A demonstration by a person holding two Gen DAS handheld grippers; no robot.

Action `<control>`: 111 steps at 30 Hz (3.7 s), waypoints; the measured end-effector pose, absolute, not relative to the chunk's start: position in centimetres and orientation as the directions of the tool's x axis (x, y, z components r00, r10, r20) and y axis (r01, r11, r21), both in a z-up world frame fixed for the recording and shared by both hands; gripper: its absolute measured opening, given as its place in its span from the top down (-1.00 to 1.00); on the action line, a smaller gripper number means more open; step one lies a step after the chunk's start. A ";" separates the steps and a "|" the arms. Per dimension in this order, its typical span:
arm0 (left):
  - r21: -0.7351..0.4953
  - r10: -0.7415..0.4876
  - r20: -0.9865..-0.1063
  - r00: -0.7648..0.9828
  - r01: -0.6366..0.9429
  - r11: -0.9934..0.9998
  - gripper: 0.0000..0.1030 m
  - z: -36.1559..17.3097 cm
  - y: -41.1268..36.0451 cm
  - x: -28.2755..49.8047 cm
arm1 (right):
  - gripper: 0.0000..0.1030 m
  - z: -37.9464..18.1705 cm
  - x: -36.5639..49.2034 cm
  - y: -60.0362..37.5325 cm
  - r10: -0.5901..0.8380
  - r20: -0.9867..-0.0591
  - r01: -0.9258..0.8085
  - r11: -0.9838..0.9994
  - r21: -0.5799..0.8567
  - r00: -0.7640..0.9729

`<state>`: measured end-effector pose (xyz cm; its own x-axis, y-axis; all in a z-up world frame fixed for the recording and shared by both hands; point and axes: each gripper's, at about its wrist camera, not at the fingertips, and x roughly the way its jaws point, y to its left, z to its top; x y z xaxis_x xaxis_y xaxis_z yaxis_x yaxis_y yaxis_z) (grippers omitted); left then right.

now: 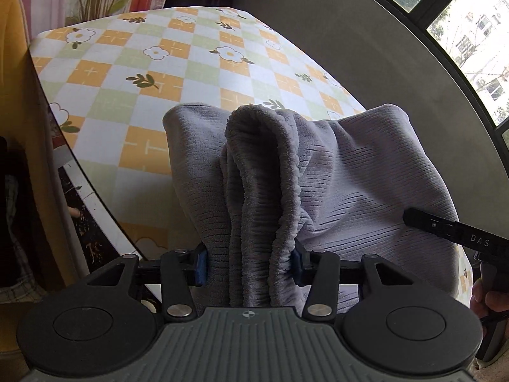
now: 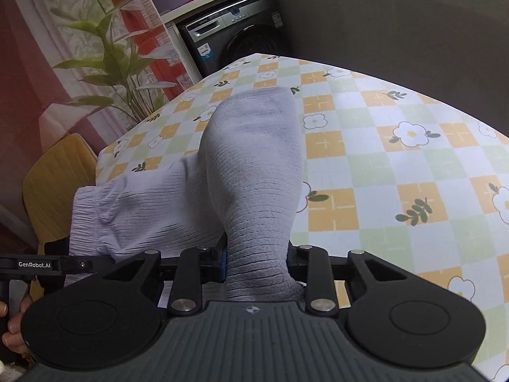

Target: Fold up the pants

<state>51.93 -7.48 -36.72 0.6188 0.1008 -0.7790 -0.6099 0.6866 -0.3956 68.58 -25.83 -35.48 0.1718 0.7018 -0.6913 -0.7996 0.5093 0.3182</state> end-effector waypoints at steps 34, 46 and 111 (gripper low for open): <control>-0.300 0.378 -0.820 0.429 -0.886 0.355 0.04 -36.3 18.7 17.7 | 0.46 -39.1 41.1 14.0 0.695 -0.690 -0.911 0.126 0.392 -0.201; -0.148 0.358 -0.890 0.283 -0.921 0.360 -0.05 -45.5 26.1 16.4 | 0.42 -51.4 38.7 23.4 0.535 -0.832 -0.930 0.214 0.299 -0.145; 0.019 0.679 -0.699 0.227 -0.942 0.334 -1.00 -19.6 -12.7 15.0 | -1.00 -25.7 32.4 -16.2 0.745 -0.659 -0.952 0.264 0.153 0.101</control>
